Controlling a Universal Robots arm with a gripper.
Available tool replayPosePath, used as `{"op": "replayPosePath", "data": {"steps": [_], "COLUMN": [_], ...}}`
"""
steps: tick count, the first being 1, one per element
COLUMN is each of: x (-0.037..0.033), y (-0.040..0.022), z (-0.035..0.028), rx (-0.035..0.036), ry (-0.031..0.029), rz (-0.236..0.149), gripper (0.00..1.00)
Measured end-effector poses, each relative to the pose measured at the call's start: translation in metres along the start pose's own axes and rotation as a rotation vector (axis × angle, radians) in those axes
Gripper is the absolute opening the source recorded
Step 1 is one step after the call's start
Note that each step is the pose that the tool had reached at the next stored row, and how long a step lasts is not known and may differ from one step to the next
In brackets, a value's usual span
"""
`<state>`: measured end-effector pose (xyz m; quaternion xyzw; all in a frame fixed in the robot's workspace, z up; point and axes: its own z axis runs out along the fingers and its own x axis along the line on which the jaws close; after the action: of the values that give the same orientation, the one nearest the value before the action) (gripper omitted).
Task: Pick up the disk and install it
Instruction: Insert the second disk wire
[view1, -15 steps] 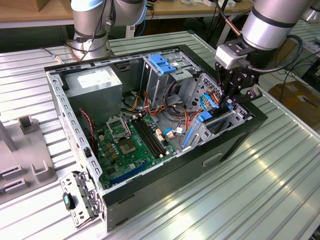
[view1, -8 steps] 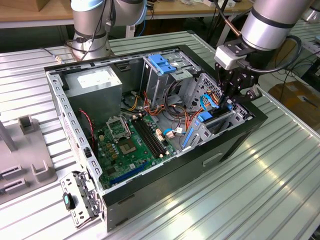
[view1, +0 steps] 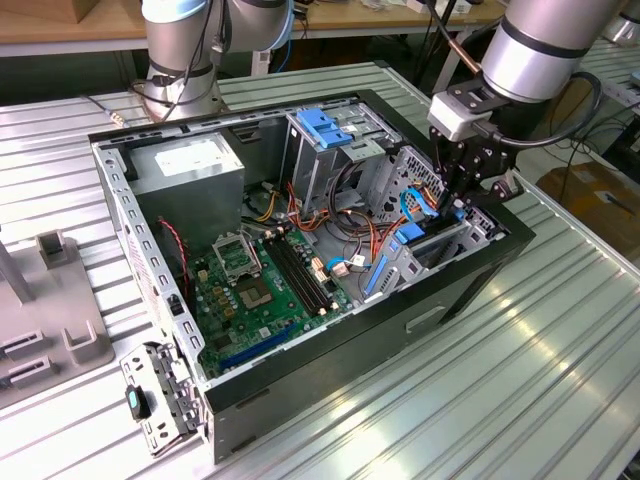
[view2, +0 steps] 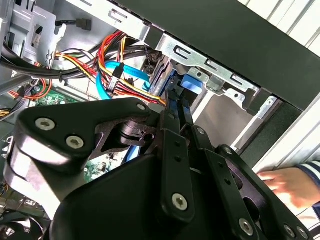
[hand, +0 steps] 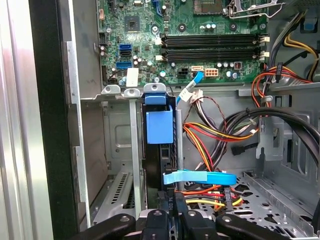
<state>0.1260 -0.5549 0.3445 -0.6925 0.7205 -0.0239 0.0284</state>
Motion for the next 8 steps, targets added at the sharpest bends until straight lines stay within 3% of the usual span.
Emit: {"op": "replayPosePath", "data": {"steps": [5,8], "x": [0.0,-0.0001], "y": [-0.0002,-0.0002], "z": [-0.0023,-0.0025], "rx": [0.0,-0.0002], "ry": [-0.0001,-0.0061], "rz": [0.0,0.0], "gripper": [0.17,0.17]}}
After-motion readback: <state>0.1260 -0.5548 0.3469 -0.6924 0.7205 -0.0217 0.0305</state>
